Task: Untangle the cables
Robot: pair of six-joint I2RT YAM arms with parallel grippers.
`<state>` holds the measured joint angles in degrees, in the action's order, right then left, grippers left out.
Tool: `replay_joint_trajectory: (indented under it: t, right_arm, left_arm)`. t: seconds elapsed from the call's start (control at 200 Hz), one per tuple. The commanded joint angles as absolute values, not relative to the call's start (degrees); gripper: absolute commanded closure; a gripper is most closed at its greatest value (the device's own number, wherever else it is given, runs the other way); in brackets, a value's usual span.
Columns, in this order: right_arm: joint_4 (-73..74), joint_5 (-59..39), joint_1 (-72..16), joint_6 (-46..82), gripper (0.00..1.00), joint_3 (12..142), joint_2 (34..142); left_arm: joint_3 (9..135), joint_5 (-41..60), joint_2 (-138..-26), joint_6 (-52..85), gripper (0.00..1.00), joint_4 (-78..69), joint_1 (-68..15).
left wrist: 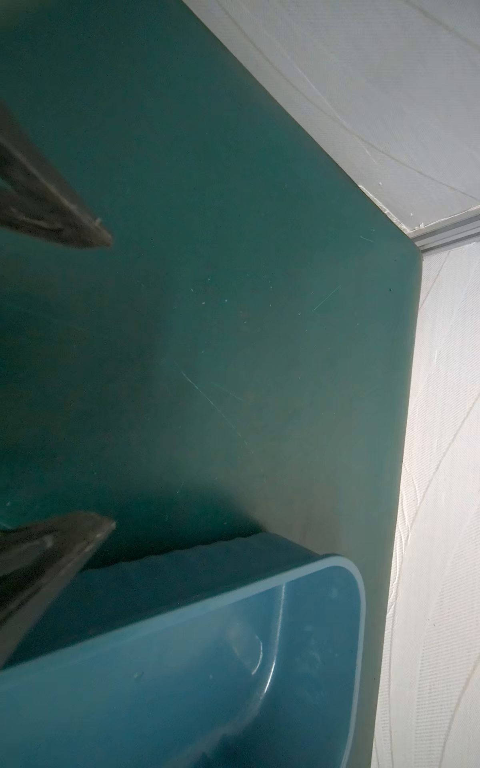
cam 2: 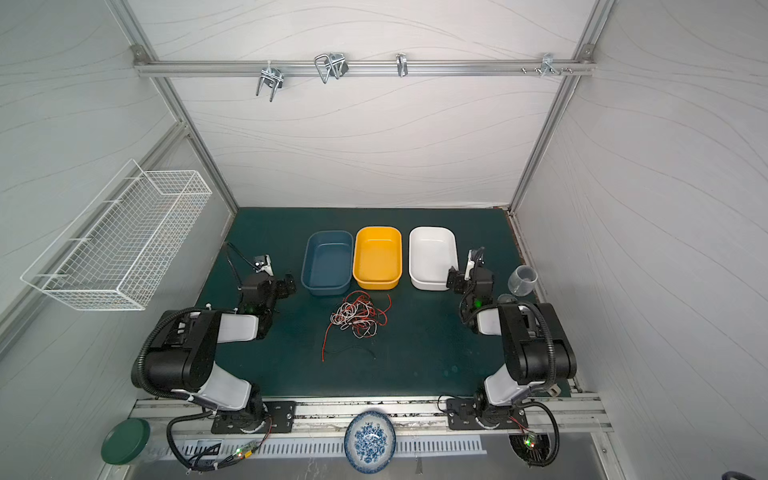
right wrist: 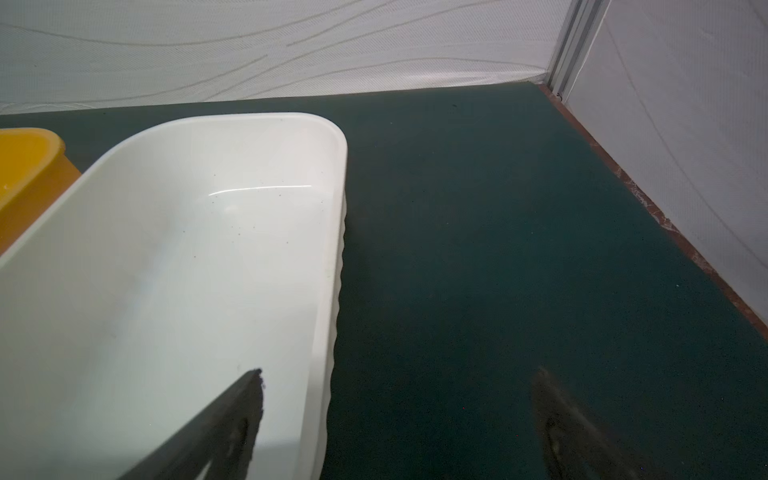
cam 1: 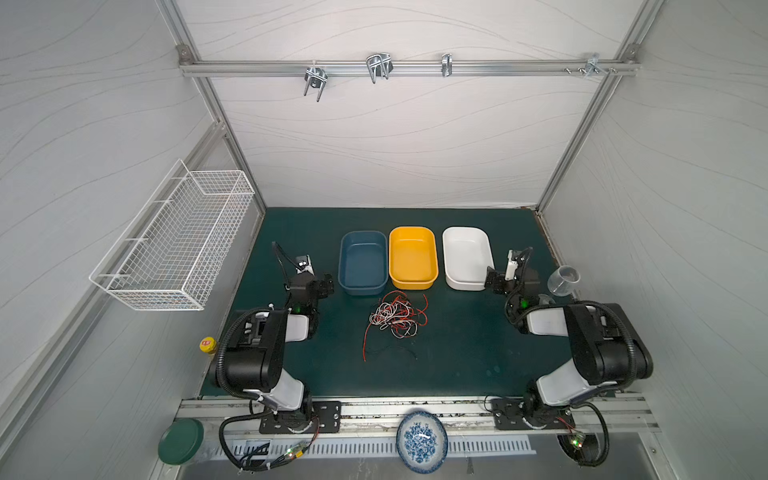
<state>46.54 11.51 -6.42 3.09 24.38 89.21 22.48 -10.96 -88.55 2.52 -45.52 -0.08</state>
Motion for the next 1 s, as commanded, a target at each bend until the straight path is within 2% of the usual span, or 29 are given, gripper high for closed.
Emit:
replay_joint_trajectory:
  t: [0.0,0.995]
  right_arm:
    - [46.3,11.2,-6.4,2.0,0.01,24.8,89.8]
    - [46.2,10.4,-6.0,2.2,0.01,24.8,89.7]
  left_arm:
    - [24.3,-11.2,-89.1,1.8,0.00,-48.3,-0.2]
    - [24.2,-11.2,-89.1,1.9,0.00,-48.3,-0.1]
